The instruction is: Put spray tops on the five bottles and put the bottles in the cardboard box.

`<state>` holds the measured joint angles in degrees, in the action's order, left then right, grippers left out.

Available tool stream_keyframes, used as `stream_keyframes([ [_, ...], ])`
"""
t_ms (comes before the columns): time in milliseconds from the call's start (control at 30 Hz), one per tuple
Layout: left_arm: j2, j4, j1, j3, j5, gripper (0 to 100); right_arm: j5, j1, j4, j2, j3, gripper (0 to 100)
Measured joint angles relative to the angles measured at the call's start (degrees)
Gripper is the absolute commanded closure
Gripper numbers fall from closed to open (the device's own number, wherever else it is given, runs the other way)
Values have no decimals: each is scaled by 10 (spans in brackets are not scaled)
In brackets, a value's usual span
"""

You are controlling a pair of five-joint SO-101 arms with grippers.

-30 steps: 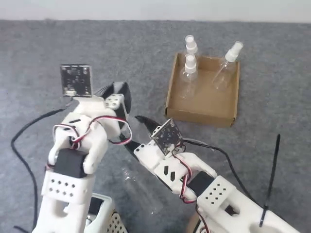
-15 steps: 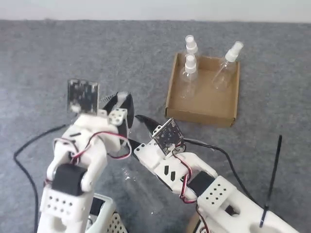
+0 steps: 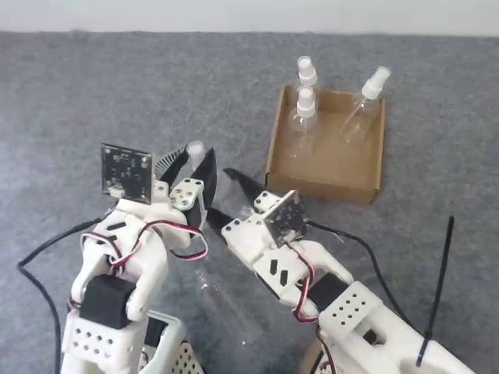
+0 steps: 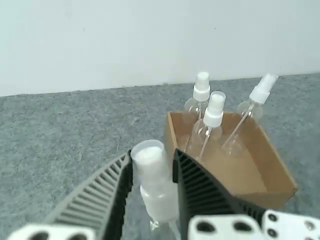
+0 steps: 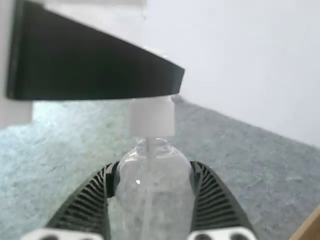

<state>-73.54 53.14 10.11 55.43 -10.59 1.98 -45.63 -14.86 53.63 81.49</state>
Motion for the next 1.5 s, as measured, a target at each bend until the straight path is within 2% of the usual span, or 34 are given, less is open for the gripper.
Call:
stream_keyframes([
  [433, 11, 9, -3, -116, 3, 883, 0, 13, -21, 1, -2, 993],
  [667, 100, 20, -3, -197, 3, 888, 0, 3, -21, 1, 8, 993],
  [833, 162, 20, -60, -201, 1, 889, 0, 3, -21, 1, 8, 993],
  [1000, 165, 20, -110, -201, 2, 889, 0, 4, -21, 1, 8, 993],
  [1167, 163, 46, -83, -183, 3, 889, 0, 4, -21, 1, 12, 993],
  [1300, 157, 43, -42, -149, 2, 889, 0, 6, -18, 0, 14, 993],
  [1500, 162, 34, -20, -136, 5, 889, 1, 4, 9, 0, 14, 993],
])
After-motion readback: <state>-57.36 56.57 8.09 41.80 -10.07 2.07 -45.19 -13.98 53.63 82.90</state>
